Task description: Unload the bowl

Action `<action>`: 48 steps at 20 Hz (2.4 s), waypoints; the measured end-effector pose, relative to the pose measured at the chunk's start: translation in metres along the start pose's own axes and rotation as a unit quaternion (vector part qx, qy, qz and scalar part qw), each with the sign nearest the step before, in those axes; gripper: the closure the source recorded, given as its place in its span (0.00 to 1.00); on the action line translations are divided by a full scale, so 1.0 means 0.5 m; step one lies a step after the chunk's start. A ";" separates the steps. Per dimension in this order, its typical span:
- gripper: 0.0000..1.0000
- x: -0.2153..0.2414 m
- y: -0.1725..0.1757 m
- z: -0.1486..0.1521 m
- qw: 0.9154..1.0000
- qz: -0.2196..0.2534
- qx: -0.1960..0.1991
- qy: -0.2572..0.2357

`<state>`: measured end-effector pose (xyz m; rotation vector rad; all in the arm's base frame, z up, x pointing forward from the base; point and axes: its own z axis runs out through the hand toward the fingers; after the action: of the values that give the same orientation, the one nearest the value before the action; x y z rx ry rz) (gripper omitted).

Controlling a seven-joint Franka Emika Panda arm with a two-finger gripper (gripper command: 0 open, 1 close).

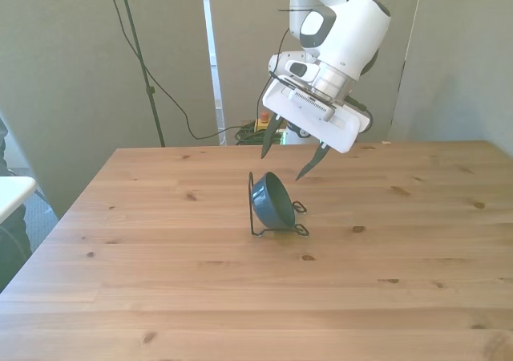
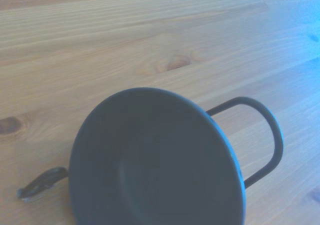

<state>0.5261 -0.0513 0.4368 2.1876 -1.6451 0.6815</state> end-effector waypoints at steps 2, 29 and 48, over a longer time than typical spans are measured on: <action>0.00 0.010 -0.001 0.009 1.000 0.005 -0.003 0.000; 1.00 0.006 -0.026 0.058 1.000 0.002 -0.020 0.003; 1.00 0.030 -0.005 0.062 1.000 0.015 -0.026 0.004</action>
<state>0.5376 -0.0787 0.4190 2.1260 -1.6766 0.6481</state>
